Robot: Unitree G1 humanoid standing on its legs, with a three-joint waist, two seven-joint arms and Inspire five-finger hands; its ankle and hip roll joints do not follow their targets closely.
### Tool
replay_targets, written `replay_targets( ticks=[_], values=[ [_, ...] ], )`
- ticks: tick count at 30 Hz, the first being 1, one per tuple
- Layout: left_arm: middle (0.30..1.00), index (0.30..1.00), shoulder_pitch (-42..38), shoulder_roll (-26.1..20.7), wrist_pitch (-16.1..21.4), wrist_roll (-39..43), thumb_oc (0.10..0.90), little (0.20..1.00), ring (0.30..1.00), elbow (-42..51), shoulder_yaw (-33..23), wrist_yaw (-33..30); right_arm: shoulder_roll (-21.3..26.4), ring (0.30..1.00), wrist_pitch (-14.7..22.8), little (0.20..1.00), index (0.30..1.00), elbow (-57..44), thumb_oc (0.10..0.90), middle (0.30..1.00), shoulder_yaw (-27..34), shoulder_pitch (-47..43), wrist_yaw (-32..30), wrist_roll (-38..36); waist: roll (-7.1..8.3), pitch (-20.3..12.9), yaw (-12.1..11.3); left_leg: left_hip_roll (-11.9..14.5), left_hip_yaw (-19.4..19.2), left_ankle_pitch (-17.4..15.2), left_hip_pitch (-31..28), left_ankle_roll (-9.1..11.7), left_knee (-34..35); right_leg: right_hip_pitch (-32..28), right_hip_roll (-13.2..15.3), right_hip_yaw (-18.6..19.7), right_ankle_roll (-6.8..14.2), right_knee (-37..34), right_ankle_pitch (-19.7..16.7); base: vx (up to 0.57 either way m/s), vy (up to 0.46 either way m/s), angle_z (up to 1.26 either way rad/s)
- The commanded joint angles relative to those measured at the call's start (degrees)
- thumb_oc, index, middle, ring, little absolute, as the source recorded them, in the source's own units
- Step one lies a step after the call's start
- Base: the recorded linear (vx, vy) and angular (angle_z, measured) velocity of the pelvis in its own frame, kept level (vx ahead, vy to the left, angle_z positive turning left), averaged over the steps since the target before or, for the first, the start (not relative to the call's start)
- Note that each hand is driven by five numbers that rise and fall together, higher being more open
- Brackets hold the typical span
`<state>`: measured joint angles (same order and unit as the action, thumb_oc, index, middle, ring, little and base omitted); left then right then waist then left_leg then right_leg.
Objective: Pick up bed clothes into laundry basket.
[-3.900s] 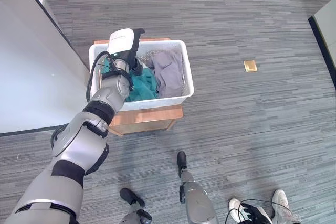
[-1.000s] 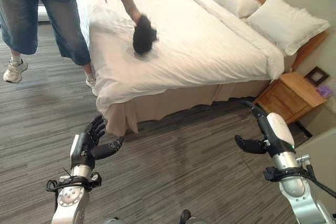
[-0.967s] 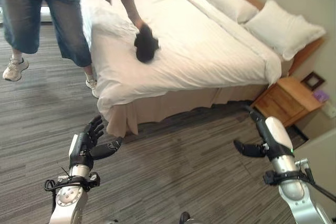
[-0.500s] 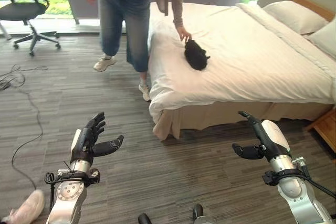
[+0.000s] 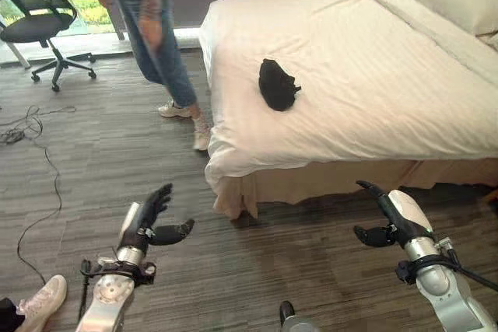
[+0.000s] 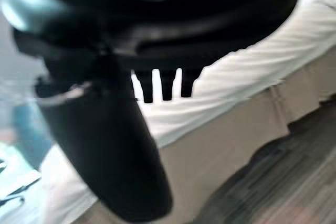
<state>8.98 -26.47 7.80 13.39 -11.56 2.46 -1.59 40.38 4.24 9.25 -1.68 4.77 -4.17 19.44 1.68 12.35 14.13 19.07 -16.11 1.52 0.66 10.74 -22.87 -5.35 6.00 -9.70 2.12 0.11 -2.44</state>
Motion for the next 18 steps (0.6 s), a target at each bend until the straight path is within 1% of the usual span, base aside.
replay_targets(
  ticks=[1, 2, 3, 4, 5, 6, 7, 8, 9, 10, 11, 12, 13, 14, 15, 16, 17, 18],
  values=[
    [0.9, 0.9, -5.8, -2.9, 4.9, 1.7, 0.8, 0.9, 0.9, 6.2, -2.9, -1.1, 5.4, 0.9, 2.7, 0.9, 0.9, -6.4, 0.8, 0.9, 2.6, -10.5, -4.0, -1.7, 0.46, 0.4, -2.0, 4.3, -5.1, 4.0, -7.5, 0.2, -18.0, 3.4, 1.4, 2.0, -0.2, -0.1, 5.7, 0.45, -0.334, -0.42],
    [0.9, 0.9, -5.8, -2.8, 4.8, 1.9, 0.8, 0.9, 0.9, 6.5, -3.0, -1.1, 5.9, 0.9, 2.4, 0.9, 0.9, -6.4, 0.8, 0.9, 2.8, -11.0, -4.1, -1.5, 0.75, 0.7, -2.7, 4.1, -6.5, 2.2, -5.3, 0.0, -18.7, 1.6, 1.3, 2.2, -0.4, -0.9, 6.4, 0.39, -0.17, -0.29],
    [0.9, 0.9, -5.1, -2.7, 4.7, 2.2, 0.8, 0.9, 0.9, 6.7, -3.5, -0.9, 6.3, 0.9, 1.8, 0.9, 0.9, -6.9, 0.8, 0.9, 3.1, -11.6, -3.6, -1.3, 1.03, 1.1, -4.0, 2.5, -8.7, -0.6, -0.2, 0.1, -17.4, -1.7, 1.1, 2.5, -0.7, -1.8, 7.7, 0.53, -0.186, -0.13],
    [0.9, 0.9, -4.4, -2.7, 4.7, 2.1, 0.8, 0.9, 0.9, 7.0, -3.8, -0.7, 6.5, 0.9, 1.7, 0.9, 0.9, -7.3, 0.8, 0.9, 3.3, -11.6, -3.3, -1.0, 1.28, 1.0, -4.5, 1.4, -9.9, -1.1, 1.4, 0.2, -13.8, -3.2, 1.3, 2.6, -0.5, -2.0, 8.2, 0.4, -0.102, 0.05],
    [0.9, 0.9, -4.4, -2.7, 4.7, 2.1, 0.8, 0.9, 0.9, 7.0, -3.8, -0.7, 6.5, 0.9, 1.6, 0.9, 0.9, -7.3, 0.8, 0.9, 3.3, -11.6, -3.3, -1.0, 1.36, 1.0, -4.5, 1.3, -10.0, -1.1, 1.3, 0.2, -13.7, -3.2, 1.4, 2.6, -0.4, -2.0, 8.2, 0.4, 0.013, 0.03],
    [0.9, 0.9, -3.5, -2.4, 5.0, 1.9, 0.8, 0.9, 0.9, 7.4, -4.3, -1.0, 6.5, 0.9, 1.8, 0.9, 0.9, -8.0, 0.8, 0.9, 3.0, -12.0, -3.0, -0.4, 1.28, 0.8, -5.3, -1.0, -13.4, -1.8, 3.3, -0.1, -2.6, -5.3, 1.4, 2.1, 0.5, -2.0, 9.4, 0.42, 0.073, 0.04],
    [0.9, 0.9, -3.0, -2.2, 5.0, 1.6, 0.8, 0.9, 0.9, 7.4, -4.7, -1.5, 6.4, 0.9, 1.9, 0.9, 0.9, -8.3, 0.8, 0.9, 2.4, -12.5, -3.0, -0.1, 1.13, 0.5, -6.0, -2.9, -15.0, -1.1, 3.9, -0.5, 5.5, -6.5, 1.7, 1.7, 1.5, -2.3, 9.8, 0.57, 0.112, 0.01],
    [0.9, 0.9, -3.0, -1.8, 5.1, 1.5, 0.8, 0.9, 0.9, 7.4, -4.9, -1.8, 6.4, 0.9, 2.0, 0.9, 0.9, -8.1, 0.8, 0.9, 1.5, -13.9, -3.3, 0.2, 1.41, 0.1, -6.5, -5.0, -15.8, 1.5, 3.5, -0.6, 12.6, -8.3, 2.4, 1.3, 2.4, -3.1, 10.1, 0.64, 0.135, 0.02],
    [0.9, 0.9, -2.7, -1.0, 5.4, 1.9, 0.8, 0.9, 0.9, 7.2, -5.0, -2.2, 7.2, 0.9, 2.2, 0.9, 0.9, -8.6, 0.8, 0.9, 0.8, -15.2, -3.4, 1.2, 1.28, -0.7, -7.0, -4.1, -17.7, 5.3, 4.1, 0.2, 19.8, -11.0, 2.7, 0.0, 3.8, -3.9, 10.9, 0.66, 0.112, -0.07],
    [0.9, 0.9, -2.1, -0.8, 5.4, 2.4, 0.8, 0.9, 0.9, 7.3, -5.0, -2.4, 7.0, 0.9, 2.3, 0.9, 0.9, -9.4, 0.8, 0.9, 0.7, -15.9, -3.7, 1.4, 1.22, -1.2, -7.3, -4.0, -18.3, 6.1, 4.1, 0.1, 21.2, -12.6, 2.9, -0.2, 4.2, -4.0, 11.6, 0.51, 0.072, -0.07],
    [0.9, 0.9, -2.1, -0.8, 5.3, 2.4, 0.8, 0.9, 0.9, 7.4, -5.0, -2.4, 7.0, 0.9, 2.2, 0.9, 0.9, -9.4, 0.8, 0.9, 0.6, -15.9, -3.7, 1.4, 1.25, -1.2, -7.3, -4.1, -18.3, 6.1, 4.0, 0.1, 21.3, -12.6, 2.9, -0.2, 4.2, -4.0, 11.6, 0.5, 0.12, 0.1],
    [0.9, 0.9, -1.0, -0.8, 4.9, 2.6, 0.8, 0.9, 0.9, 7.3, -5.0, -2.1, 6.6, 0.9, 2.3, 0.9, 0.9, -11.0, 0.8, 0.9, 0.1, -16.7, -3.5, 2.4, 0.36, -2.1, -7.4, -4.9, -18.2, 6.6, 2.4, -0.9, 23.7, -13.2, 3.0, 0.1, 4.6, -2.5, 12.5, 0.33, 0.101, 0.0],
    [0.9, 0.9, -0.8, -0.8, 4.8, 2.7, 0.8, 0.9, 0.9, 7.4, -5.1, -2.1, 6.6, 0.9, 2.2, 0.9, 0.9, -11.2, 0.8, 0.9, 0.1, -16.7, -3.4, 2.5, 0.41, -2.1, -7.4, -5.1, -18.4, 6.8, 2.1, -1.0, 24.2, -13.1, 3.1, 0.2, 4.7, -2.2, 12.6, 0.6, 0.187, -0.19],
    [0.9, 0.9, -0.9, -1.1, 4.1, 2.5, 0.8, 0.9, 0.9, 6.6, -4.6, -1.9, 5.8, 0.9, 1.9, 0.9, 0.9, -11.2, 0.8, 0.9, -1.0, -18.5, -3.6, 3.4, 0.76, -3.0, -7.8, -6.9, -18.4, 6.1, 0.6, -2.8, 25.1, -12.3, 4.1, 0.0, 5.6, 3.0, 11.5, 0.28, 0.1, -0.39],
    [0.9, 0.9, -0.9, -1.1, 4.1, 2.5, 0.8, 0.9, 0.9, 6.5, -4.7, -1.9, 5.8, 0.9, 1.9, 0.9, 0.9, -11.1, 0.8, 0.9, -1.2, -18.8, -3.7, 3.4, 0.85, -3.0, -7.8, -7.0, -18.6, 6.0, 0.5, -2.9, 25.2, -12.0, 4.3, 0.2, 5.7, 3.5, 11.8, 0.5, 0.175, -0.46],
    [0.9, 0.9, -1.4, -2.2, 3.4, 2.6, 0.8, 0.9, 0.9, 5.2, -3.8, -2.1, 5.6, 0.9, 1.5, 0.9, 0.9, -10.1, 0.8, 0.9, -3.7, -23.2, -4.1, 4.1, 1.93, -2.8, -8.3, -9.0, -19.0, 3.9, -1.9, -5.2, 25.9, -8.3, 5.8, -0.5, 8.1, 13.3, 7.3, 0.33, 0.158, -0.5],
    [0.9, 0.9, -1.7, -2.9, 3.5, 2.7, 0.8, 0.9, 0.9, 5.0, -3.7, -2.2, 6.3, 0.9, 1.3, 0.9, 0.9, -8.9, 0.8, 0.9, -5.6, -26.9, -4.5, 3.9, 2.36, -2.2, -8.1, -9.8, -19.8, 3.0, -3.5, -6.3, 26.6, -4.9, 7.0, 0.1, 9.2, 19.7, 5.0, 0.41, 0.19, -0.51],
    [0.9, 0.9, -1.9, -3.5, 3.5, 2.6, 0.8, 0.9, 0.9, 4.5, -3.5, -2.3, 6.5, 0.9, 1.0, 0.9, 0.9, -7.3, 0.8, 0.9, -6.9, -29.6, -4.9, 3.6, 2.69, -1.5, -8.0, -10.3, -20.2, 2.3, -4.9, -7.0, 27.1, -1.8, 7.7, 0.1, 10.0, 24.5, 2.9, 0.17, 0.119, -0.47]
  ],
)
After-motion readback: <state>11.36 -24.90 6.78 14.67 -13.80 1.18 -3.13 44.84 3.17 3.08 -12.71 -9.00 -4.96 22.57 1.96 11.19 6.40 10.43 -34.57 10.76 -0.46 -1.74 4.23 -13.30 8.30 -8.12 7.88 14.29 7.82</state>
